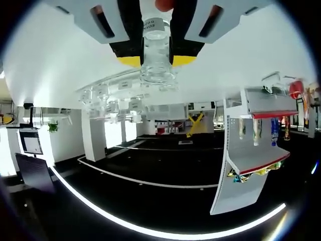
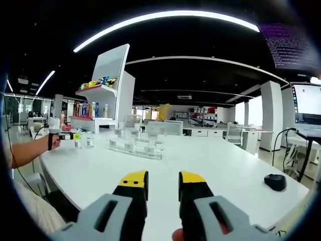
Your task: Identify the label on the chemical reagent bottle, grasp the chemical reagent bottle, and place it in the designated position on the reagent rack
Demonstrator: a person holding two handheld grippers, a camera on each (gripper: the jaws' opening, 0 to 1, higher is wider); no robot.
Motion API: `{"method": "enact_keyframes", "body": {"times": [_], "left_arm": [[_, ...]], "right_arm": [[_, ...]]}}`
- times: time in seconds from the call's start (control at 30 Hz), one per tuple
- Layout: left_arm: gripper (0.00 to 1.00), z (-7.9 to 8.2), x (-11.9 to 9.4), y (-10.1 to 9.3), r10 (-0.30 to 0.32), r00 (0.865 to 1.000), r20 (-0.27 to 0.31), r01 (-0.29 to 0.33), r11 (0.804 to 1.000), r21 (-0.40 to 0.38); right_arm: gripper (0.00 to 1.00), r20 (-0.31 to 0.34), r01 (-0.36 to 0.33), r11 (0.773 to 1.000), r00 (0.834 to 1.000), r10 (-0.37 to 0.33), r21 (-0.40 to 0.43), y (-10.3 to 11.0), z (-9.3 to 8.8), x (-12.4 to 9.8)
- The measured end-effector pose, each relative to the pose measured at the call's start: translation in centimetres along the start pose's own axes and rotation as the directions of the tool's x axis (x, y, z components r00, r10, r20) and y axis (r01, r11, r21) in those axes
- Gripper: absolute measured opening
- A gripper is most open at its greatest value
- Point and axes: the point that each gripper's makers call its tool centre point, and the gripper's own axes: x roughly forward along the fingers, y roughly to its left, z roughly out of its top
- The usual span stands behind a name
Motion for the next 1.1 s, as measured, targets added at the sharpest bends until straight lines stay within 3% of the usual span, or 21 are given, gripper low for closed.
{"method": "enact_keyframes", "body": {"times": [0.13,0.5,0.6,0.93,1.1], "left_arm": [[0.18,1.0,-0.4,-0.1,-0.009,1.000,0.001,0.009,1.000,-0.030],[0.18,3.0,-0.8,-1.7,-0.037,0.999,-0.014,0.037,0.999,0.031],[0.18,3.6,-0.9,-1.9,-0.053,0.999,0.000,0.053,0.998,-0.015],[0.18,4.5,0.1,-3.9,-0.082,0.997,-0.012,0.082,0.996,0.017],[0.18,5.5,0.6,-5.1,-0.120,0.993,-0.001,0.120,0.993,-0.013]], "right_arm": [[0.24,0.000,0.000,1.000,1.000,0.000,0.000,0.0,0.0,0.0],[0.24,-0.004,-0.003,1.000,1.000,0.003,0.001,0.2,0.0,0.1],[0.24,-0.009,-0.002,1.000,1.000,0.002,-0.002,0.2,0.0,0.3],[0.24,-0.006,-0.005,1.000,1.000,0.005,0.006,0.2,0.2,0.5],[0.24,-0.007,-0.002,1.000,1.000,0.003,0.009,0.2,0.2,0.6]]}}
